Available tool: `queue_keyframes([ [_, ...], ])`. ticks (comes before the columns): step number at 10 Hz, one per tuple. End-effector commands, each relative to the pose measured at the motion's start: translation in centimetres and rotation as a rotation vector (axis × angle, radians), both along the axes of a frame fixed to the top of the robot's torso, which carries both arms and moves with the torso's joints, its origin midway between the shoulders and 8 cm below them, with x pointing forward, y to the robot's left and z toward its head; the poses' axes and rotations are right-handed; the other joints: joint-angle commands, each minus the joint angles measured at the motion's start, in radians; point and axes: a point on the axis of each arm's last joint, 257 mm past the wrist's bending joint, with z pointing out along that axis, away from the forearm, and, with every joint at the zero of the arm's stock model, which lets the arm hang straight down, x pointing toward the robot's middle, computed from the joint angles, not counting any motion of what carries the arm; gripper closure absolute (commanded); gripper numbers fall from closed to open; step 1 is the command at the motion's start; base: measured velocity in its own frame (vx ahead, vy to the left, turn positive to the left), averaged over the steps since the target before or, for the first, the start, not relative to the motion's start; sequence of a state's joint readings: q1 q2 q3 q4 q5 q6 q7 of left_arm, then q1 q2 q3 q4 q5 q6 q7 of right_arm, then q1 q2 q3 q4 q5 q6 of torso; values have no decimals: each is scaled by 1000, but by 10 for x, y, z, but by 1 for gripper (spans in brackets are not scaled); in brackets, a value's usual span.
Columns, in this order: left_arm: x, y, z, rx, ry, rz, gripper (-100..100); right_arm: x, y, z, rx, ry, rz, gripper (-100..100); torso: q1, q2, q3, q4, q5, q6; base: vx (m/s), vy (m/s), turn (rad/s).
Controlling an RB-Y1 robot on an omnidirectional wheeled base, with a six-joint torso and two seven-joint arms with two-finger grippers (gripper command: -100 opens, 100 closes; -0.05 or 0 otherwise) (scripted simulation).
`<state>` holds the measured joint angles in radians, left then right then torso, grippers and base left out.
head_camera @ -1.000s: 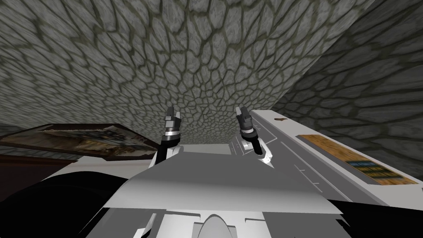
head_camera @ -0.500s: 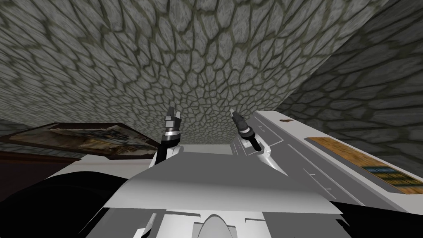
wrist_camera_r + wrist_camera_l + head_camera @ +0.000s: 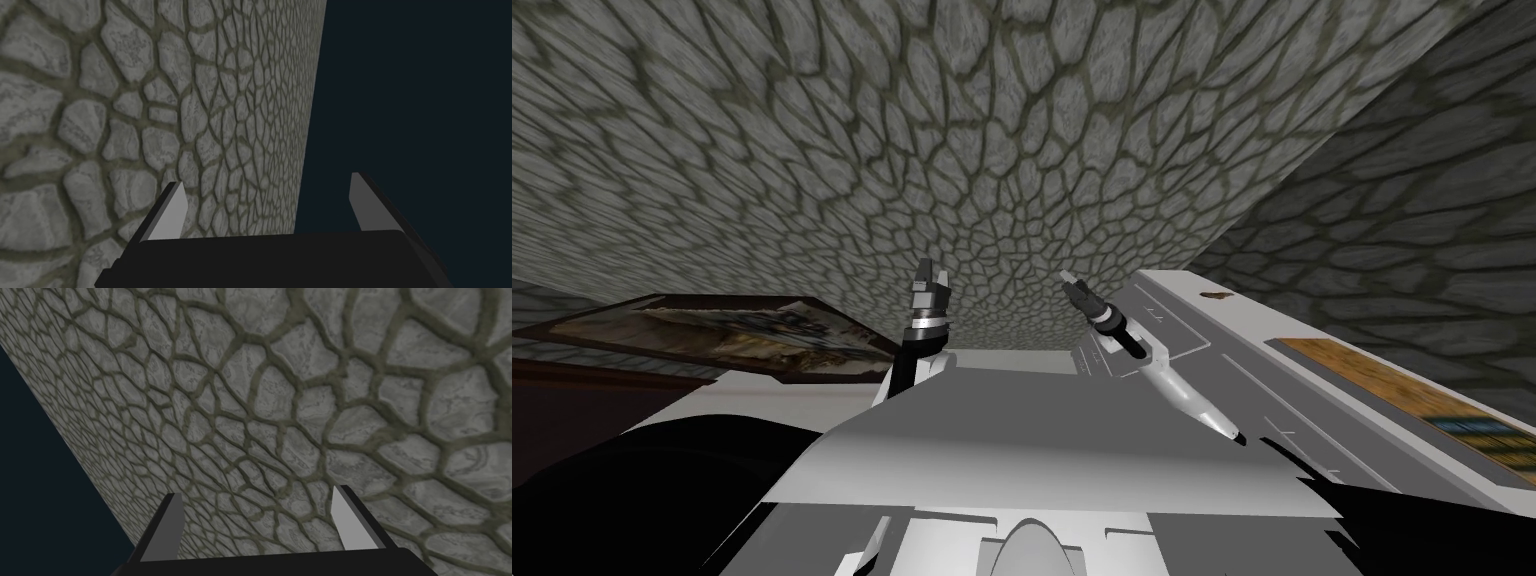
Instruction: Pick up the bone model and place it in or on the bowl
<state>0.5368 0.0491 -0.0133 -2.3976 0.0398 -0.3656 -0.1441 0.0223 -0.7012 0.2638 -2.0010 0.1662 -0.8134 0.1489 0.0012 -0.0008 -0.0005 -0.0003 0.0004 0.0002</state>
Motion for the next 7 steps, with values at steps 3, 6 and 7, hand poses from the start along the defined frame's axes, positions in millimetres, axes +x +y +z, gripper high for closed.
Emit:
queue_keyframes([
  [3,0,0,0,0,0,0,0,-1,3,-26,-150,-38,35,-100,1,0,0,0,0,0,16,38,37],
  [6,0,0,0,0,0,0,0,-1,-1,-46,-259,-61,54,-100,0,0,0,0,0,0,17,23,34],
  [7,0,0,0,0,0,0,0,-2,-1,-60,-319,-87,76,-100,0,0,0,0,0,1,18,35,49],
])
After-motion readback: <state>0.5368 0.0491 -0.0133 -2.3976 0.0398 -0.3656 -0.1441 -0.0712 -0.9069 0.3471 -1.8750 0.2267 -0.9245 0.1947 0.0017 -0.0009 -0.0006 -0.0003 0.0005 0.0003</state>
